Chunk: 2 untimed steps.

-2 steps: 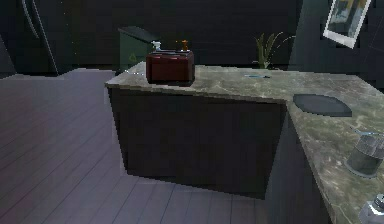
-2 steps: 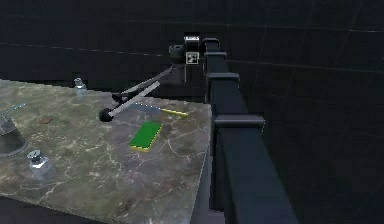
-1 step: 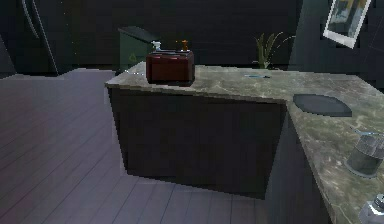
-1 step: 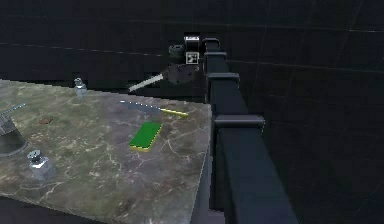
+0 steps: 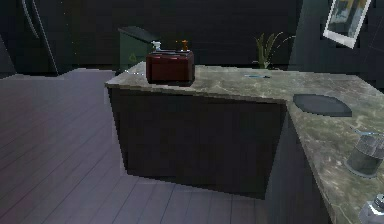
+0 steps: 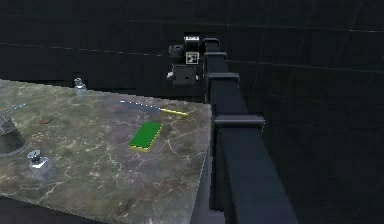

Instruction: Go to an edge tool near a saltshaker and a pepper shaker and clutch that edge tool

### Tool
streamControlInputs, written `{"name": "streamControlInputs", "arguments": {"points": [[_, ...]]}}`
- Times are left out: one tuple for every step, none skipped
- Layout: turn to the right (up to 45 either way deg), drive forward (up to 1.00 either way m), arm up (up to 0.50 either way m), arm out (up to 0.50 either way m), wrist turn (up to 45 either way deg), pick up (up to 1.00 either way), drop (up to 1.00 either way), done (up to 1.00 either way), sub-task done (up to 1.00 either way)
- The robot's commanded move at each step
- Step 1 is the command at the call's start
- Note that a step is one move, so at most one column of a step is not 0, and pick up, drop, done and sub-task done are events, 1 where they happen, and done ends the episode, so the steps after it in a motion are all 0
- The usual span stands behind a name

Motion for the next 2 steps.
{"name": "streamControlInputs", "arguments": {"points": [[0.0,0.0,0.0,0.0,3.0,0.0,0.0,0.0,0.0],[0.0,0.0,-0.12,0.0,0.0,0.0,0.0,0.0,0.0]]}}
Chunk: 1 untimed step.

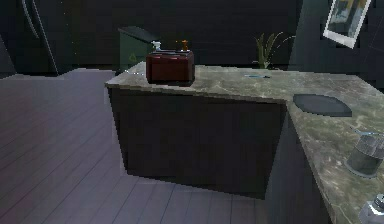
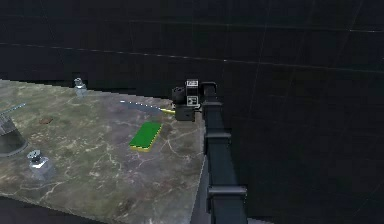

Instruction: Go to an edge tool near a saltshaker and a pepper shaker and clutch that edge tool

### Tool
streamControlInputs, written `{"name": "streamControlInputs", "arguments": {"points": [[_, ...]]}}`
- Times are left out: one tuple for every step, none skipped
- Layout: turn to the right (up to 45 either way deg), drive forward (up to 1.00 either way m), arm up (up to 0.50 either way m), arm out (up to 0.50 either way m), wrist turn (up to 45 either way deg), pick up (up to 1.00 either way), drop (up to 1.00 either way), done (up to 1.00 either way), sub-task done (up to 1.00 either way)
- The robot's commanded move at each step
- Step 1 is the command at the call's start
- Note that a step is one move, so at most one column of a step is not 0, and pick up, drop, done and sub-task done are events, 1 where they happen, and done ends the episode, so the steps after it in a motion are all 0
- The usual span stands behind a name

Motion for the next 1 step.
{"name": "streamControlInputs", "arguments": {"points": [[0.0,0.0,0.0,0.0,0.0,1.0,0.0,0.0,0.0]]}}
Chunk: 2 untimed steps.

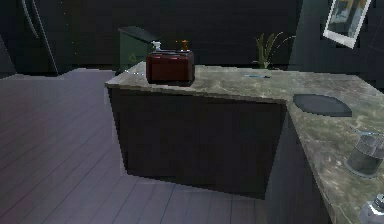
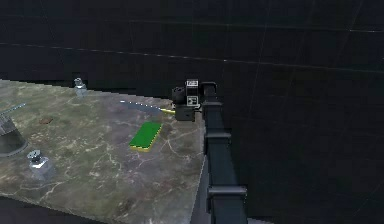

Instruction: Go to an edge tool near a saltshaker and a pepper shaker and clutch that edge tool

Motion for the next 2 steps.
{"name": "streamControlInputs", "arguments": {"points": [[0.0,0.0,0.1,0.0,0.0,0.0,0.0,0.0,0.0],[0.0,0.0,0.0,0.0,0.0,0.0,0.0,1.0,0.0]]}}
